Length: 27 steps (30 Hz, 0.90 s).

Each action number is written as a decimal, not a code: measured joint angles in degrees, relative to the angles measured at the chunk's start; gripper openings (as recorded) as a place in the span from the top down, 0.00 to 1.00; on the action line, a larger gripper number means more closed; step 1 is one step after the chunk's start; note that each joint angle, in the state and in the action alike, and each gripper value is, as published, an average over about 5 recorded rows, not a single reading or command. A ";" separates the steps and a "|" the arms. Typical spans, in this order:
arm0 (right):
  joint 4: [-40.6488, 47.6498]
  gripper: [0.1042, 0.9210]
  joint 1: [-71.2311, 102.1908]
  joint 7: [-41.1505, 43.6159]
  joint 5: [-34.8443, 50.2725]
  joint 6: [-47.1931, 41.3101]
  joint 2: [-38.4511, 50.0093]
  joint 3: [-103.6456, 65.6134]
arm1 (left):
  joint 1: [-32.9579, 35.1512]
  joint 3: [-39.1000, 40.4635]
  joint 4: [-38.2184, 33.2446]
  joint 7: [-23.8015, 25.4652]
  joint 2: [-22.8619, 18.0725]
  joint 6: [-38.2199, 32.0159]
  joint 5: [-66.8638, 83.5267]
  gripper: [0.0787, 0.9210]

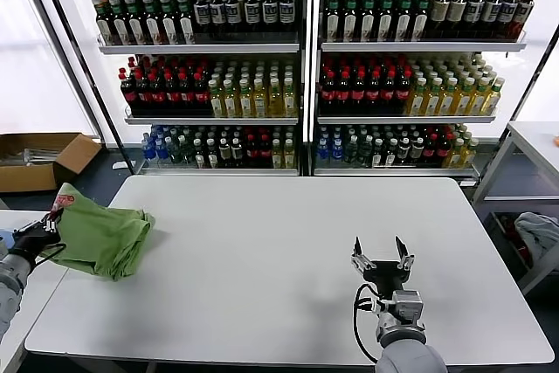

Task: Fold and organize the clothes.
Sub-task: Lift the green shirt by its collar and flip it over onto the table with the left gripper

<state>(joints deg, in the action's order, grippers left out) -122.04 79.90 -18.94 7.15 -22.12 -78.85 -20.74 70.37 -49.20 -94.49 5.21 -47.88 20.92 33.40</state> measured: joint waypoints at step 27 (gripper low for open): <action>-1.79 0.12 7.74 -0.87 -6.53 1.61 -5.23 -1.71 | -8.30 42.98 -10.23 -8.12 -24.26 7.06 -18.68 0.97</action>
<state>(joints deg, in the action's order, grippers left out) -123.83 87.63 -19.81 0.62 -20.51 -84.08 -22.46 62.07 -6.23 -104.73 -2.91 -72.14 27.98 14.72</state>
